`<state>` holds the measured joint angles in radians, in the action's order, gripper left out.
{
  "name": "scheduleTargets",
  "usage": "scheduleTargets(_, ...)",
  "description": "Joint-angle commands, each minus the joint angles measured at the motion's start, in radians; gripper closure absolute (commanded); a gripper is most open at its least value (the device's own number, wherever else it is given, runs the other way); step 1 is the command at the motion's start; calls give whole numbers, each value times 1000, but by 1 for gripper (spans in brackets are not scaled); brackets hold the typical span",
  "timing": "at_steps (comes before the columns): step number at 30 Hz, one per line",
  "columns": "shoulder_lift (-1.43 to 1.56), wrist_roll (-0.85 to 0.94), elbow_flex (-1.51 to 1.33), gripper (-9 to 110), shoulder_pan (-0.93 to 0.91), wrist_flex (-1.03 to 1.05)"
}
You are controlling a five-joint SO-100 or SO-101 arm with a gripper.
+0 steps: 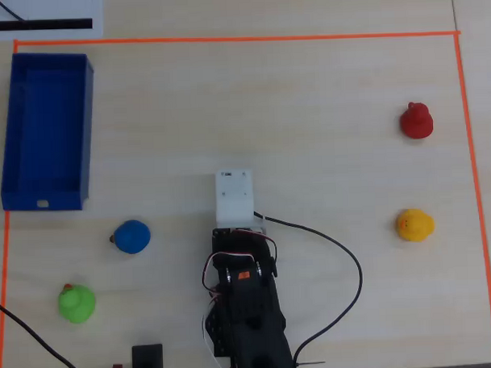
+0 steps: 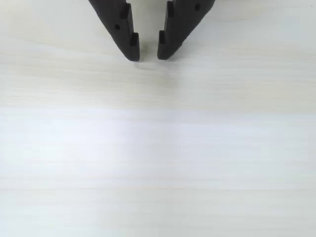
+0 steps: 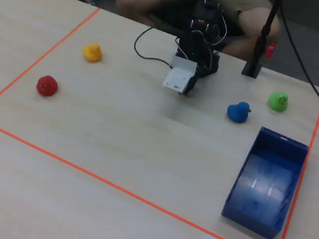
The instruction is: Grasp green duck and put it into box.
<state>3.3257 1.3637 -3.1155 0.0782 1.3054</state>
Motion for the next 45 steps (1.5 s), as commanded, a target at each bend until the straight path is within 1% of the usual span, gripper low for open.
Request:
scheduleTargets(1, -15, -9, 5, 99, -8, 14)
scheduleTargets(35, -15, -8, 5, 99, -8, 14)
scheduleTargets(45, -14, -8, 5, 99, -34, 14)
